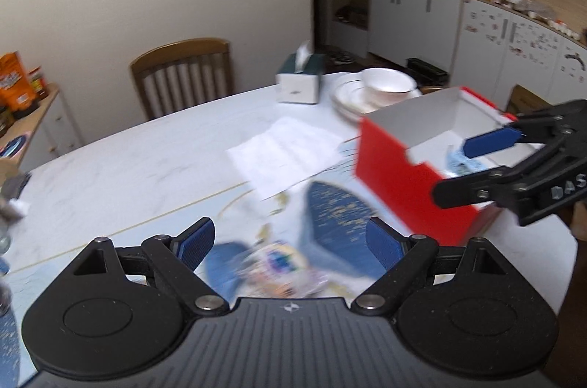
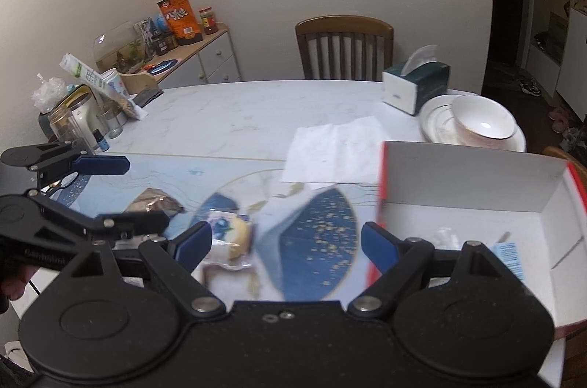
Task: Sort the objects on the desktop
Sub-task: 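Withdraw both grippers from the red box back over the table pile, then grasp the ZHOUSHI foil packet with the left gripper while the right grasps the blueberry bread bag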
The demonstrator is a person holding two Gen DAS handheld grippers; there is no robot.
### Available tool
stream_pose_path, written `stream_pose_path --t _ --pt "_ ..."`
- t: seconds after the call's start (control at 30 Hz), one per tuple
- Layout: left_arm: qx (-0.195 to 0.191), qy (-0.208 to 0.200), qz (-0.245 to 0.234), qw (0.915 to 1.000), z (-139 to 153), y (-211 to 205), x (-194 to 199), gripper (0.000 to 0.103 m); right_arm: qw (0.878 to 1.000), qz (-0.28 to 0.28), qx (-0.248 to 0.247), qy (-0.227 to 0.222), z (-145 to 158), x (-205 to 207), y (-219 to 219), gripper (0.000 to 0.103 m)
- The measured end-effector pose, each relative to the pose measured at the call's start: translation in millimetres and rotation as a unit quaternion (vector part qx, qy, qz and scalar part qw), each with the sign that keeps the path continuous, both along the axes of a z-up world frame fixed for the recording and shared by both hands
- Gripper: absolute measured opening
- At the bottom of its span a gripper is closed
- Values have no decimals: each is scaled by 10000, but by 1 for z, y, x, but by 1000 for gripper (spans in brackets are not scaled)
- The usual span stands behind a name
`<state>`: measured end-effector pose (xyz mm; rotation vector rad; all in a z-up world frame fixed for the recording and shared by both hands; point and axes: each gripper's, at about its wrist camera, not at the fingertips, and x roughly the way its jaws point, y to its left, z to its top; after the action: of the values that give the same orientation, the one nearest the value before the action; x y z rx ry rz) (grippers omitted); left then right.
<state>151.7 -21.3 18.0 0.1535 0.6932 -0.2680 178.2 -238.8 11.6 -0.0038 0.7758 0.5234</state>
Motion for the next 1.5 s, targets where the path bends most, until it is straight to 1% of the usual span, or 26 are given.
stream_pose_path --t 0.17,0.37,0.53,0.7,0.83,0.93,1.03,1.23,1.5 --pt "101 35 330 9994 -4 42 2 90 10000 3 -71 -33 -6 -4 31 88" --pt "248 137 518 9983 -15 80 13 90 9999 53 -143 8 -15 -3 60 88" --pt "267 359 594 9972 -29 106 27 90 9996 116 -238 67 -25 2 82 88" --pt "243 733 615 9951 -47 124 47 90 9990 235 -339 181 -38 11 101 88" --pt "201 1041 610 9925 -61 132 62 90 9984 287 -396 275 -50 19 112 88" --pt "221 1183 551 9912 -71 134 71 90 9980 314 -426 345 -57 25 118 88" --pt "297 1301 482 9899 -78 132 78 90 9975 337 -455 427 -65 31 123 88" --pt "322 1557 467 9862 -93 131 97 90 9958 383 -620 546 -78 43 136 88" --pt "354 1833 541 9809 -109 131 113 90 9949 241 -539 817 -96 61 139 87"
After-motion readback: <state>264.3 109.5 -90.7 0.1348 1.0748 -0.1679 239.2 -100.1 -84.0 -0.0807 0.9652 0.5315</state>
